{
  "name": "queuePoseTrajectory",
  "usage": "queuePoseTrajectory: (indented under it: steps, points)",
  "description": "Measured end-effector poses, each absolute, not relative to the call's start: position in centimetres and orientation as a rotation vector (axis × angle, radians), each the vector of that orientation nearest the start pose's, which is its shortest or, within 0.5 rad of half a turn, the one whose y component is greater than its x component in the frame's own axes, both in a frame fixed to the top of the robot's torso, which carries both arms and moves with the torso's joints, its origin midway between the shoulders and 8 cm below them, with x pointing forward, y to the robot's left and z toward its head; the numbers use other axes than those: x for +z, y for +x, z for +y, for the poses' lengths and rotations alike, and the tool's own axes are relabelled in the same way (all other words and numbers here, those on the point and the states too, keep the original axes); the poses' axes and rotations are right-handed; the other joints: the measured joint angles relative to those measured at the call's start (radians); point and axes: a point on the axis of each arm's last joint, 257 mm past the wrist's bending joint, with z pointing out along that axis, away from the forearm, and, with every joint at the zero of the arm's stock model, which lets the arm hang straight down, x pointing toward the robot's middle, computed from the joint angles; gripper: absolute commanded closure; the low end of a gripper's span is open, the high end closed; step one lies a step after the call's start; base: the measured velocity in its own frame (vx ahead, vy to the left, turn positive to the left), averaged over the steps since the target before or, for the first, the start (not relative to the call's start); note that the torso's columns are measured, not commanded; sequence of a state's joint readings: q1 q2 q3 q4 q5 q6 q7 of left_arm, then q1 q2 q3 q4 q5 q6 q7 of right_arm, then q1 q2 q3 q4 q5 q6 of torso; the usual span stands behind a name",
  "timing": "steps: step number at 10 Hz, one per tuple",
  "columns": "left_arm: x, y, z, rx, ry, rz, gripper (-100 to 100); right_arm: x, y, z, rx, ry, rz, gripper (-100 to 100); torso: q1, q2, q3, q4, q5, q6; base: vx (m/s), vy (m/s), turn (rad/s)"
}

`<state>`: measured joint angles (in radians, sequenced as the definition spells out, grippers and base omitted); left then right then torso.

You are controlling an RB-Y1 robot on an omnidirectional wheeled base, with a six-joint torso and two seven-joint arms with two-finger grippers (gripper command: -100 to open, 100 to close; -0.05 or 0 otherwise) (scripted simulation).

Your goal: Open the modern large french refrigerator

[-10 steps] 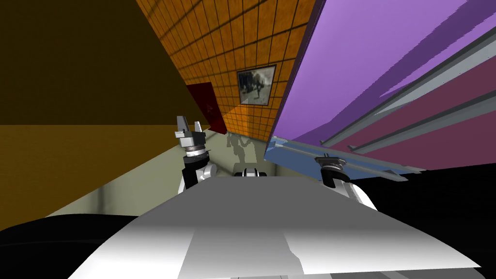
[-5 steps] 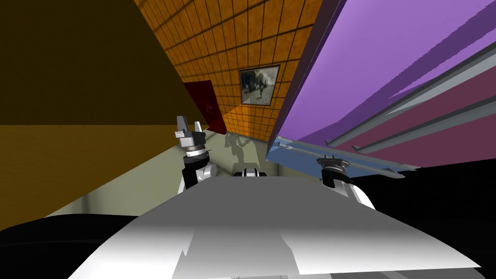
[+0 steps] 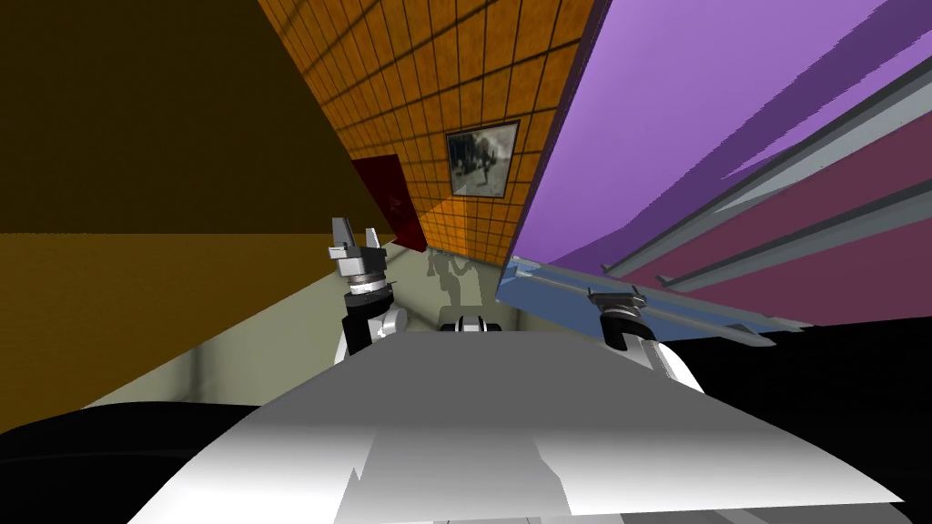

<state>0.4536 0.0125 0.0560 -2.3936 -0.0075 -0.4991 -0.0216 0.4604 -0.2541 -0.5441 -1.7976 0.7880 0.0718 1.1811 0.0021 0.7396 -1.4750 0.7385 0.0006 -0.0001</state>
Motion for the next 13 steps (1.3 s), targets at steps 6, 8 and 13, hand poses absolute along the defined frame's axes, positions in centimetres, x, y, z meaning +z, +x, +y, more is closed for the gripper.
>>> queuePoseTrajectory:
  steps: [6, 8, 13]
  points:
    - [8.8, 31.7, 28.2, -1.270, -0.504, 0.521, 0, -20.8, 33.0, -59.2, -1.077, -0.258, 1.708, -100, -0.002, -0.001, -0.001, 0.000, 0.000, 0.000, -0.030, -0.174, 0.084]
    - [8.8, 31.7, 28.2, -1.270, -0.504, 0.521, 0, -20.9, 33.6, -58.4, -1.053, -0.286, 1.699, -100, -0.004, -0.001, -0.001, 0.000, -0.001, 0.000, -0.046, -0.205, 0.089]
    - [8.8, 31.7, 28.2, -1.270, -0.504, 0.520, 0, -20.9, 34.2, -57.8, -1.022, -0.315, 1.691, 100, 0.002, -0.004, -0.003, -0.001, 0.000, 0.000, 0.016, -0.085, 0.041]
